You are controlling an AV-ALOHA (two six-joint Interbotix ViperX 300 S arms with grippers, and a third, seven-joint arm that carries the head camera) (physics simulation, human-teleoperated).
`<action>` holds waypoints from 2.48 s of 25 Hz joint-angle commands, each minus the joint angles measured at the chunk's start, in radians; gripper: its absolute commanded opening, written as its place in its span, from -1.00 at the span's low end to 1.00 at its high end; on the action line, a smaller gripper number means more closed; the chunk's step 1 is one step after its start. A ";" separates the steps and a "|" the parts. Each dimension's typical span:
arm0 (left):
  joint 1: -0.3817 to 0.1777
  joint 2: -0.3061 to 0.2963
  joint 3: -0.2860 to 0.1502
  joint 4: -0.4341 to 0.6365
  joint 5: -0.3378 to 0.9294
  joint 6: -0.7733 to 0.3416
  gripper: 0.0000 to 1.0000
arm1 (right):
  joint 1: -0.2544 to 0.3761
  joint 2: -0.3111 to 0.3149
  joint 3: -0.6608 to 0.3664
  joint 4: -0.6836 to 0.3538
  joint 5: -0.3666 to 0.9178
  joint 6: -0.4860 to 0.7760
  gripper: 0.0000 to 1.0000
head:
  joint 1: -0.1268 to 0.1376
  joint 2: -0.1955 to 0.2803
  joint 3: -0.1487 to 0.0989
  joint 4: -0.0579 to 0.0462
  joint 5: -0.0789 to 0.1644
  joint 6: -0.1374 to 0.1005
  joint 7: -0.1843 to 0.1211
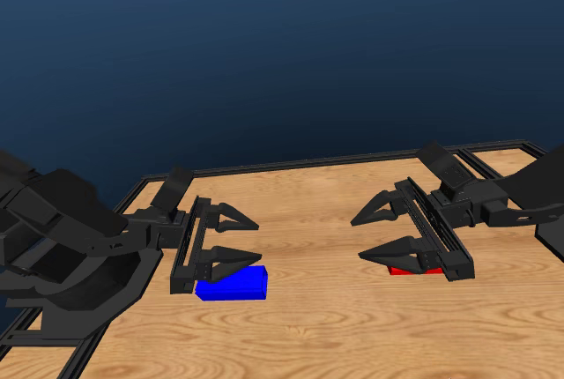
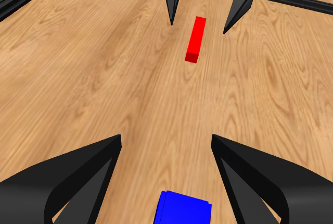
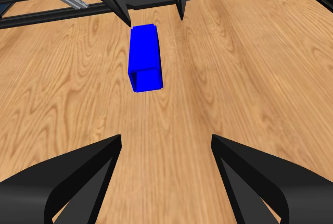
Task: Insert peg into socket
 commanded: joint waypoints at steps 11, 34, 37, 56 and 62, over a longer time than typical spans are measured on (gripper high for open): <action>0.035 0.016 -0.017 0.095 0.223 -0.093 1.00 | 0.006 -0.038 0.000 0.007 -0.028 -0.011 1.00 | -0.042 0.079 -0.052 0.004 0.060 0.050 0.008; 0.077 0.141 -0.062 0.275 0.369 -0.360 -1.00 | -0.016 -0.046 0.192 0.081 -0.016 0.065 1.00 | -0.121 0.132 -0.081 -0.037 0.047 -0.054 -0.127; 0.081 0.143 -0.059 0.273 0.362 -0.353 -1.00 | -0.010 -0.067 0.251 0.111 -0.046 0.079 1.00 | -0.158 0.128 -0.082 -0.058 0.027 -0.112 -0.203; 0.093 0.128 -0.011 0.260 0.316 -0.368 -1.00 | 0.178 0.093 0.250 0.255 -0.215 0.110 1.00 | -0.175 0.110 -0.084 -0.072 0.038 -0.155 -0.236; 0.078 0.096 -0.032 0.247 0.307 -0.358 -1.00 | 0.149 0.277 0.236 0.258 -0.256 0.122 -1.00 | -0.159 0.090 -0.076 -0.068 0.042 -0.155 -0.212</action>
